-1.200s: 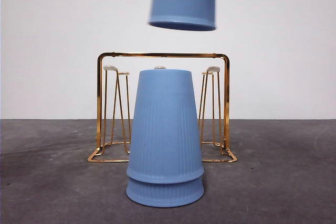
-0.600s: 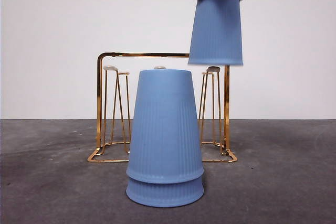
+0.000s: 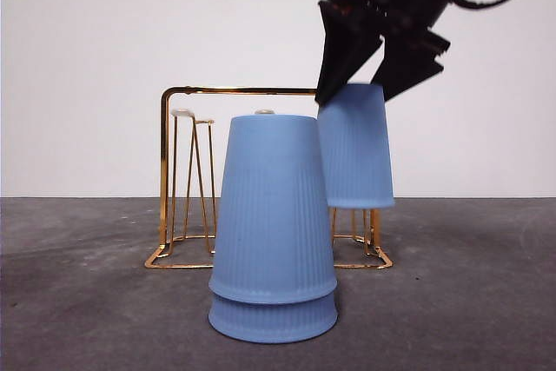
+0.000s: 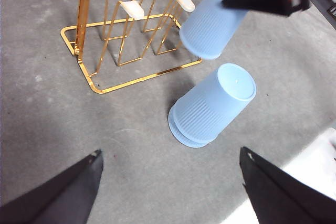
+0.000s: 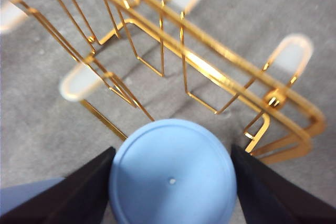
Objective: Pick the top cup and place it on cupholder, pick up the mid cup and place it on cupholder, last pick the bottom cup and place it on cupholder.
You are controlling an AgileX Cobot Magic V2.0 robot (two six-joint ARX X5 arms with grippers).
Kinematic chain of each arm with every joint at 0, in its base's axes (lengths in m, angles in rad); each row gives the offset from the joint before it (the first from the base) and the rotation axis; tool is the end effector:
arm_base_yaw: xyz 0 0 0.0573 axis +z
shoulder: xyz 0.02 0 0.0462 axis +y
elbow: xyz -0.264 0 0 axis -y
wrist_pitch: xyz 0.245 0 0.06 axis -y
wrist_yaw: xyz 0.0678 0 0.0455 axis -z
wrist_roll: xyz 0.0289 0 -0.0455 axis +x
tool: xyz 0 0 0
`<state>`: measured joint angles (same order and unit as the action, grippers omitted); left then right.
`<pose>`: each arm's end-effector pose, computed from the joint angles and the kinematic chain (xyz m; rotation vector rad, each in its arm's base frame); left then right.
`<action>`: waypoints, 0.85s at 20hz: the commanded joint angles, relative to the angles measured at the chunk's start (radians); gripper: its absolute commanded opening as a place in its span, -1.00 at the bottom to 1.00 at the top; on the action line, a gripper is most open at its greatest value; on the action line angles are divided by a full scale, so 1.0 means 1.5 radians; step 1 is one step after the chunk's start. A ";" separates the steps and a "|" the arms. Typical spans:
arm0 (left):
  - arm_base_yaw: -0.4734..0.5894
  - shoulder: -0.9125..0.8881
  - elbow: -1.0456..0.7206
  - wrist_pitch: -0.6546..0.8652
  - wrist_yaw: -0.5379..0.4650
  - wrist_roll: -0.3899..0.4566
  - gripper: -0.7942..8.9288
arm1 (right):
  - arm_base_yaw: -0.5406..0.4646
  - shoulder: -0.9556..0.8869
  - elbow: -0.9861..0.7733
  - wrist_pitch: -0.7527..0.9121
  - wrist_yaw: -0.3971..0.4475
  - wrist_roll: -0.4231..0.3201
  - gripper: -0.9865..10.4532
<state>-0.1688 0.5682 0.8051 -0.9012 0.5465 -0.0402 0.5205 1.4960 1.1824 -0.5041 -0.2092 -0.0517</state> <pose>0.0905 -0.0307 0.3044 -0.1644 0.6802 -0.6752 0.2725 0.1631 0.2782 -0.1761 0.8077 0.7094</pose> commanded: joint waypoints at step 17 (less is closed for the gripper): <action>-0.003 0.003 0.013 0.005 0.003 0.002 0.00 | 0.004 -0.125 -0.023 0.012 0.019 0.014 -0.05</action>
<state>-0.1688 0.5682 0.8051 -0.9009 0.5465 -0.0402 0.5205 1.3010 1.1351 -0.4911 -0.1829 -0.0437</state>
